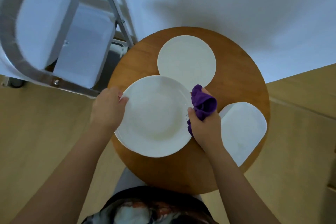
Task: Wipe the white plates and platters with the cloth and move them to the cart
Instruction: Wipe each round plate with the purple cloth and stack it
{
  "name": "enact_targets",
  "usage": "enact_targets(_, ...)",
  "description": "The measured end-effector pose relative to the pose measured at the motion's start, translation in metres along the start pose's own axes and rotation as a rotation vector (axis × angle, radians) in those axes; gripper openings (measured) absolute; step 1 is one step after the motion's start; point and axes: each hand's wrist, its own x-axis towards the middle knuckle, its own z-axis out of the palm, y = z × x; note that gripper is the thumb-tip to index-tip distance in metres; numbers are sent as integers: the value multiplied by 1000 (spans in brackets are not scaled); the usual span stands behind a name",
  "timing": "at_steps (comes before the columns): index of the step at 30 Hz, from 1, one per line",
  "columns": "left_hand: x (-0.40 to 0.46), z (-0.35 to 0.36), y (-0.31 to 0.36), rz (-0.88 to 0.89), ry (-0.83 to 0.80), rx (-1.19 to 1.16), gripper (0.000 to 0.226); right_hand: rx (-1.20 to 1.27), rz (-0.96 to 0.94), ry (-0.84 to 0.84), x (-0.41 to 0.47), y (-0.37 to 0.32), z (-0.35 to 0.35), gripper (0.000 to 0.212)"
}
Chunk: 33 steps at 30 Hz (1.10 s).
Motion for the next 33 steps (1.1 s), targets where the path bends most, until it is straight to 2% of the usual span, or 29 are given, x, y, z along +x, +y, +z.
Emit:
enact_targets(6, -8, -4, -6, -31, -31, -234, 10, 92, 71, -2, -1, -3, 2, 27)
enact_targets(9, -13, -10, -2, -107, -51, -415, 20, 164, 112, 1, -1, -5, 3, 23)
enact_targets(12, -21, -14, 7, -122, -179, -613, 25, 249, 120, 8, -2, -5, 4, 23)
enact_targets(15, -27, -18, 13, -104, -213, -680, 34, 271, 93, 12, -6, -5, 5, 22)
enact_targets(17, -28, -21, 11, -103, -261, -724, 33, 191, 48, 49, -15, -5, 10, 27)
enact_targets(19, -29, -21, 7, -153, -347, -821, 29, 24, -16, 125, -32, 0, 21, 48)
enact_targets(21, -34, -18, 1, -217, -375, -907, 28, -109, -33, 188, -50, 2, 33, 60)
enact_targets(24, -46, -13, 0, -309, -354, -1048, 29, -367, -23, 141, -64, 7, 47, 62)
enact_targets(27, -56, -10, 5, -368, -348, -1149, 46, -653, -62, 94, -61, 9, 52, 61)
enact_targets(30, -66, -9, 14, -393, -320, -1198, 61, -693, -29, 163, -48, -1, 60, 61)
enact_targets(33, -71, -10, 19, -401, -284, -1224, 61, -674, 14, 171, -35, -13, 70, 65)
